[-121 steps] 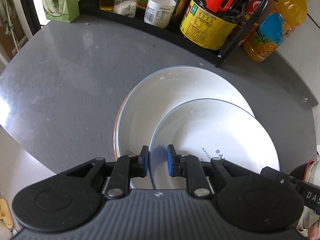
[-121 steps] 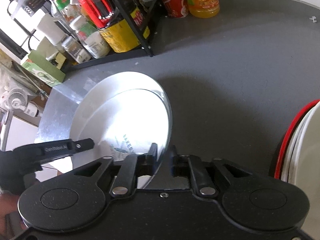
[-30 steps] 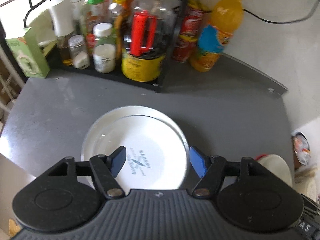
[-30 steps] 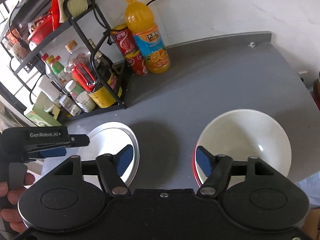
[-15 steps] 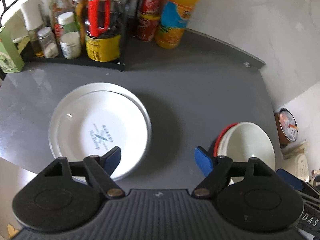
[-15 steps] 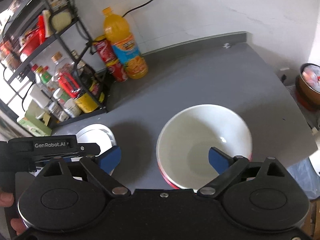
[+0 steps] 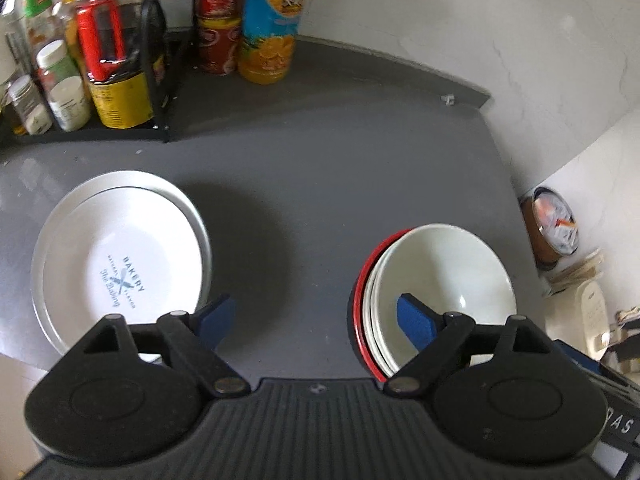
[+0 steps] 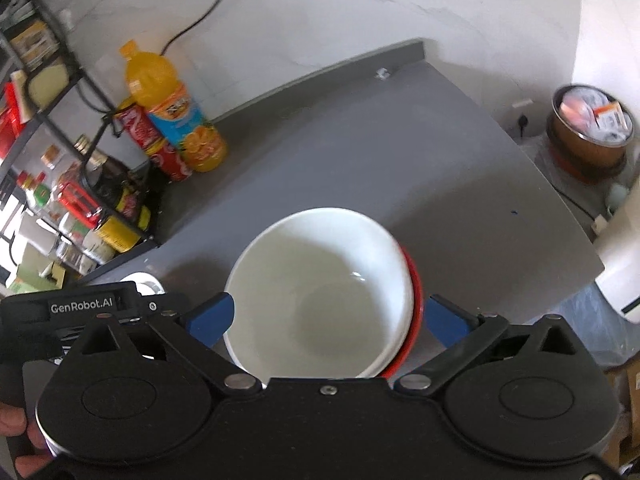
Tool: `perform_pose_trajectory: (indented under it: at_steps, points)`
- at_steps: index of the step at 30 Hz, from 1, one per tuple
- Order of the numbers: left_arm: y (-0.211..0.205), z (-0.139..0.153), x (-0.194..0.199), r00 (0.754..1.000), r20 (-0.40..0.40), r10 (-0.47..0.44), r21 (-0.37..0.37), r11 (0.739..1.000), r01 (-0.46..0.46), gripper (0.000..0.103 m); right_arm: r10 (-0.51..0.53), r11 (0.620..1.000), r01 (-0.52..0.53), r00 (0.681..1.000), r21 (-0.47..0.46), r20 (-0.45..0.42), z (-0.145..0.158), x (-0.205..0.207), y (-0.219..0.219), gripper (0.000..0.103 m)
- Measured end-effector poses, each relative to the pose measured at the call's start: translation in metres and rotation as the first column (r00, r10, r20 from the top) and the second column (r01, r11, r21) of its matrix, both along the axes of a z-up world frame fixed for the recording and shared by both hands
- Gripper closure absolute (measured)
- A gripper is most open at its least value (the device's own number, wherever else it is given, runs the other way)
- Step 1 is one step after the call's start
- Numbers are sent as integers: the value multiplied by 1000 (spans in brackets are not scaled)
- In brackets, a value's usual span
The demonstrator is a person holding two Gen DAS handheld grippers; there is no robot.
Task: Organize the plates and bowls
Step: 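Move both grippers to the rim of the red bowl stack, then close both grippers on the rim of the red bowl stack, then lift the red bowl stack with both grippers and carry it over the plates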
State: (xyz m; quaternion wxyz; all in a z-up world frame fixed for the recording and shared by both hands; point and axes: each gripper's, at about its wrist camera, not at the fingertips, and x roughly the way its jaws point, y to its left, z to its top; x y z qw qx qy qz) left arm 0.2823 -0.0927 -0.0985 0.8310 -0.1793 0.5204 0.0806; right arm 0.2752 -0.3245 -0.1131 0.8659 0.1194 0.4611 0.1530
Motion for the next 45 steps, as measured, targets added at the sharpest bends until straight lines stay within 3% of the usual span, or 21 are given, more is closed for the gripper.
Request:
perform_pose_trajectory:
  at_steps: [5,16,22,25,31,45]
  points:
    - [-12,-14,18,999,-25,-36,-24,999,36,16,-44,999,45,998,27,-47,-19,8,-15,4]
    - [-20,-48,50,994,-89,-69,-61,996,64,26,-102,990,118,977,78,-189,-64,30,-28,38]
    - [-19,-74,61,986,-148,-72,-99,993,58,48,-130,977,168,956,127,-263,-86,35,-28,43]
    - [-17,-86,66,983,-169,-79,-117,991,59,61,-120,985,148,956,86,-267,-94,37,-22,44]
    - [-19,-92,71,980,-166,-107,-161,984,80,81,-143,985,164,952,59,-271,-102,37,-24,70]
    - [-27,-83,65,983,-157,-96,-113,991,79,85,-123,988,141,963,60,-240,-95,36,-24,73]
